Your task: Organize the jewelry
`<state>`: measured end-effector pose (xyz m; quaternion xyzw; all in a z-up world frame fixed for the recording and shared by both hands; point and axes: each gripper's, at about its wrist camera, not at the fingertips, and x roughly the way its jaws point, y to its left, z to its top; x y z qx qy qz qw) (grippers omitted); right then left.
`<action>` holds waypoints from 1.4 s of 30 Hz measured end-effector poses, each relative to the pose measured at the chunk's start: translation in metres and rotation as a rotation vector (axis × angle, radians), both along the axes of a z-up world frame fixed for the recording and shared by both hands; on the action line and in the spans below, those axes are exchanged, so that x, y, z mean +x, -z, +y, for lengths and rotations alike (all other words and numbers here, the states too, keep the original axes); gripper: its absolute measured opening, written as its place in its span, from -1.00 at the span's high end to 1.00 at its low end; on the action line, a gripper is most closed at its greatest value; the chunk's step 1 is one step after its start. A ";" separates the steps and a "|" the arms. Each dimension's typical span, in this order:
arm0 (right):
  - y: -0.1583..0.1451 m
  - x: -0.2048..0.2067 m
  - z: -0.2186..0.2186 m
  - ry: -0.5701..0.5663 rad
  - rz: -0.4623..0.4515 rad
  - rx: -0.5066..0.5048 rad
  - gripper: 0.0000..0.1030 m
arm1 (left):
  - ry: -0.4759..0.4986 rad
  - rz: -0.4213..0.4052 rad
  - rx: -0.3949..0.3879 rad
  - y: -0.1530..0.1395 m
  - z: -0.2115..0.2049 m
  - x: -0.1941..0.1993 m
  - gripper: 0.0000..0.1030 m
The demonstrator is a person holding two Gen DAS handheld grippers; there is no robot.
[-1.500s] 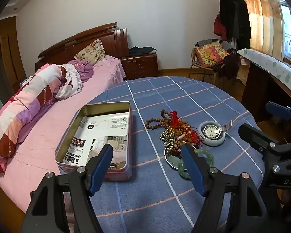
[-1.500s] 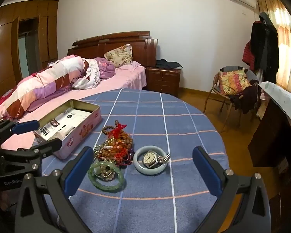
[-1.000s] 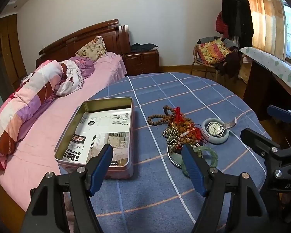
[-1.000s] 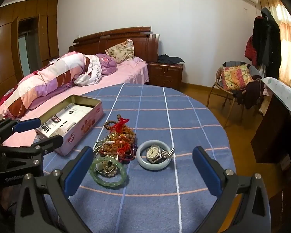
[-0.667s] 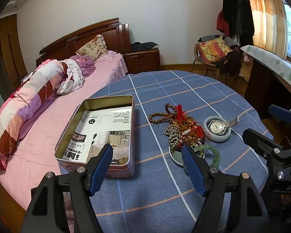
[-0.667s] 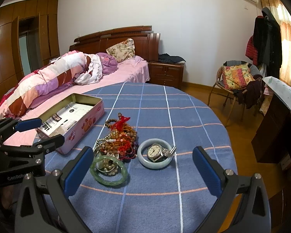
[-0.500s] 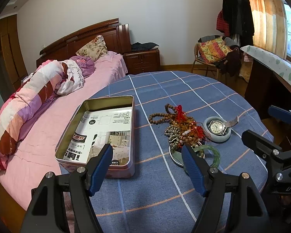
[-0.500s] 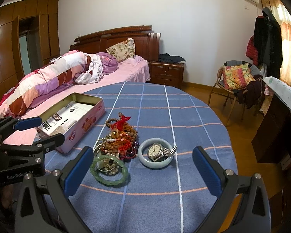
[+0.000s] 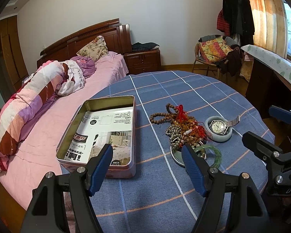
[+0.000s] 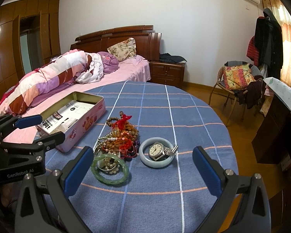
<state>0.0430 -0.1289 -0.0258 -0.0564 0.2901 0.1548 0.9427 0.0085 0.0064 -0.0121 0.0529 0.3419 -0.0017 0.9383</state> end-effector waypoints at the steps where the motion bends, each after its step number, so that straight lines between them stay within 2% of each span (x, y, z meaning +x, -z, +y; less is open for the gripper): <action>1: 0.002 -0.001 0.001 -0.002 0.000 -0.001 -1.00 | 0.000 0.001 0.000 0.000 0.000 0.000 -0.43; 42: 0.005 -0.001 0.005 -0.004 0.008 -0.005 -1.00 | -0.001 0.002 0.008 0.001 0.000 -0.001 -0.43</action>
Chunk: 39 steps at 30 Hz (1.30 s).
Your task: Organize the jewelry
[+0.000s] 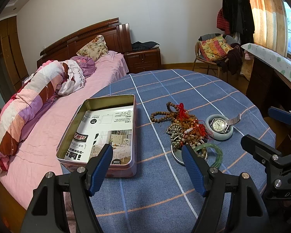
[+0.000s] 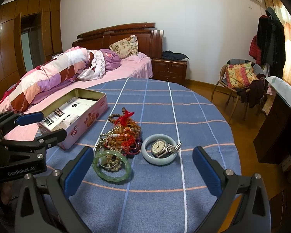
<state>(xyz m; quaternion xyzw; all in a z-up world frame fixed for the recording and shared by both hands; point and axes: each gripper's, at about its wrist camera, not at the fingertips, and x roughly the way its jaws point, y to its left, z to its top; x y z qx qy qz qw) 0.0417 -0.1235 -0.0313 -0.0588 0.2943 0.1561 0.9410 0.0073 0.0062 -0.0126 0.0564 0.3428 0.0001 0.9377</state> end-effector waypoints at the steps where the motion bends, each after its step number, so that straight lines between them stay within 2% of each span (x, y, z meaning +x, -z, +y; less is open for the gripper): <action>1: 0.000 0.000 0.000 -0.001 0.001 0.000 -1.00 | 0.000 0.001 0.000 0.001 0.000 0.000 -0.43; 9: 0.010 -0.002 0.001 -0.018 0.028 -0.005 -1.00 | 0.002 0.021 0.002 0.010 0.001 0.006 -0.43; 15: 0.019 0.021 -0.030 0.073 0.063 -0.011 -1.00 | 0.021 0.076 -0.024 0.028 -0.005 0.022 -0.42; 19: 0.025 0.026 -0.048 0.119 0.086 0.000 -1.00 | 0.067 0.104 -0.036 0.039 -0.022 0.032 -0.42; 26: 0.037 0.036 -0.055 0.118 0.146 -0.004 -0.93 | 0.156 0.122 -0.017 0.049 -0.048 0.041 -0.40; 27: 0.038 0.037 -0.055 0.115 0.151 -0.001 -0.93 | 0.165 0.131 -0.017 0.051 -0.050 0.043 -0.34; 29: 0.039 0.037 -0.055 0.109 0.151 -0.005 -0.93 | 0.188 0.172 -0.031 0.056 -0.054 0.047 0.00; 30: 0.040 0.037 -0.056 0.107 0.150 -0.007 -0.93 | 0.200 0.198 -0.046 0.060 -0.054 0.050 0.08; 32: 0.041 0.038 -0.055 0.104 0.155 -0.002 -0.93 | 0.213 0.225 -0.067 0.064 -0.054 0.052 0.53; 33: 0.042 0.041 -0.056 0.102 0.157 0.003 -0.92 | 0.219 0.225 -0.076 0.064 -0.054 0.052 0.64; 34: 0.042 0.041 -0.056 0.096 0.161 0.008 -0.90 | 0.224 0.222 -0.082 0.063 -0.054 0.051 0.85; 39: 0.042 0.050 -0.059 0.070 0.178 0.058 -0.56 | 0.223 0.156 -0.109 0.048 -0.050 0.045 0.87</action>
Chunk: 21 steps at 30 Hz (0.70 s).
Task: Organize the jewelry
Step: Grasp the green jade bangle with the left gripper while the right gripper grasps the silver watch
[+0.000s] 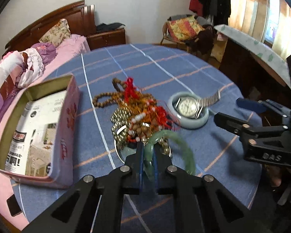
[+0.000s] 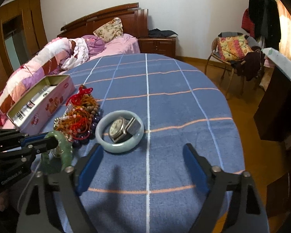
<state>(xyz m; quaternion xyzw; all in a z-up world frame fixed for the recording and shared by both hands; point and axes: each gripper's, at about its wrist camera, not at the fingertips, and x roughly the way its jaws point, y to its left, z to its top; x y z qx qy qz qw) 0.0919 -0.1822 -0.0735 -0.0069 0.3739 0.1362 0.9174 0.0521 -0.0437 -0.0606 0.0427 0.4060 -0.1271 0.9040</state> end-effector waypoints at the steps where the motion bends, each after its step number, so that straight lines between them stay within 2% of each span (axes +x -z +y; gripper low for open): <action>1: -0.001 0.002 -0.002 -0.001 0.001 0.014 -0.53 | -0.002 -0.012 0.000 -0.002 0.001 0.002 0.87; 7: -0.001 0.014 0.000 -0.016 -0.002 0.038 -0.29 | -0.018 -0.078 -0.038 -0.028 0.008 0.002 0.87; 10: 0.002 0.022 0.005 -0.061 0.017 0.054 0.21 | -0.036 -0.092 -0.043 -0.033 0.013 0.005 0.87; 11: 0.003 0.023 0.006 -0.074 0.020 0.053 0.49 | -0.042 -0.090 -0.047 -0.034 0.015 0.007 0.87; 12: 0.004 0.025 0.007 -0.084 0.025 0.053 0.67 | -0.048 -0.088 -0.047 -0.034 0.018 0.008 0.87; 14: 0.002 0.024 0.007 -0.106 0.012 0.063 0.69 | -0.061 -0.084 -0.052 -0.035 0.023 0.010 0.87; 18: -0.011 0.021 0.003 -0.125 -0.024 0.094 0.86 | -0.079 -0.098 -0.056 -0.040 0.031 0.013 0.87; 21: -0.024 0.018 0.006 -0.147 -0.057 0.098 0.87 | -0.092 -0.115 -0.062 -0.046 0.038 0.012 0.87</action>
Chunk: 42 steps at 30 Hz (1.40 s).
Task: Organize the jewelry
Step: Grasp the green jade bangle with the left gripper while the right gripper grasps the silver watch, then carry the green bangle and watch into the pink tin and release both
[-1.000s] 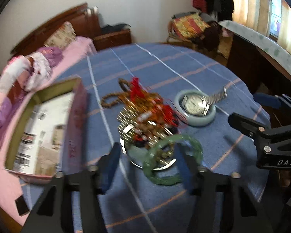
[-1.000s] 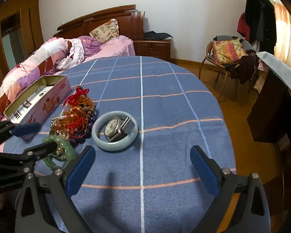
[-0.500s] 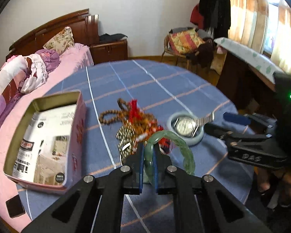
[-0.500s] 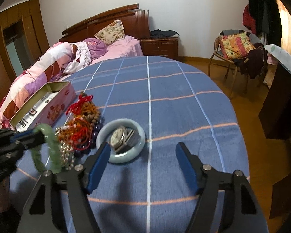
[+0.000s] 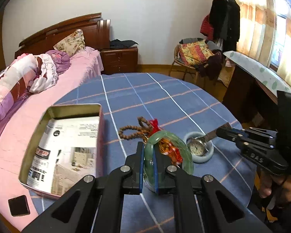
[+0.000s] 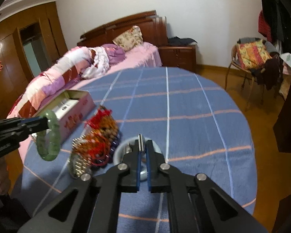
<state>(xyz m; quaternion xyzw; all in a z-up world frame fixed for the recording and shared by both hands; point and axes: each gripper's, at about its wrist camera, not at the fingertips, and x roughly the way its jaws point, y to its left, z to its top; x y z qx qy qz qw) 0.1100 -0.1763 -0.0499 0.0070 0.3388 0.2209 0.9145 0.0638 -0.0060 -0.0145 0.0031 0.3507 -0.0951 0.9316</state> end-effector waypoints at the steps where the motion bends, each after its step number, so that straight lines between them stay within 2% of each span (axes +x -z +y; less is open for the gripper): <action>1: -0.004 -0.001 0.002 -0.008 -0.008 -0.001 0.87 | -0.005 -0.004 -0.003 -0.002 0.003 0.000 0.87; 10: -0.040 0.000 0.012 -0.040 -0.074 0.031 0.89 | -0.074 -0.047 -0.023 -0.021 0.033 0.007 0.87; 21: -0.077 0.001 0.034 -0.085 -0.169 -0.002 0.89 | -0.159 -0.086 -0.014 -0.037 0.071 0.019 0.87; 32: -0.121 0.004 0.097 -0.214 -0.278 -0.038 0.90 | -0.236 -0.074 0.036 -0.029 0.098 0.031 0.87; 42: -0.114 0.021 0.156 -0.302 -0.255 -0.049 0.90 | -0.287 -0.043 0.049 -0.017 0.124 0.047 0.87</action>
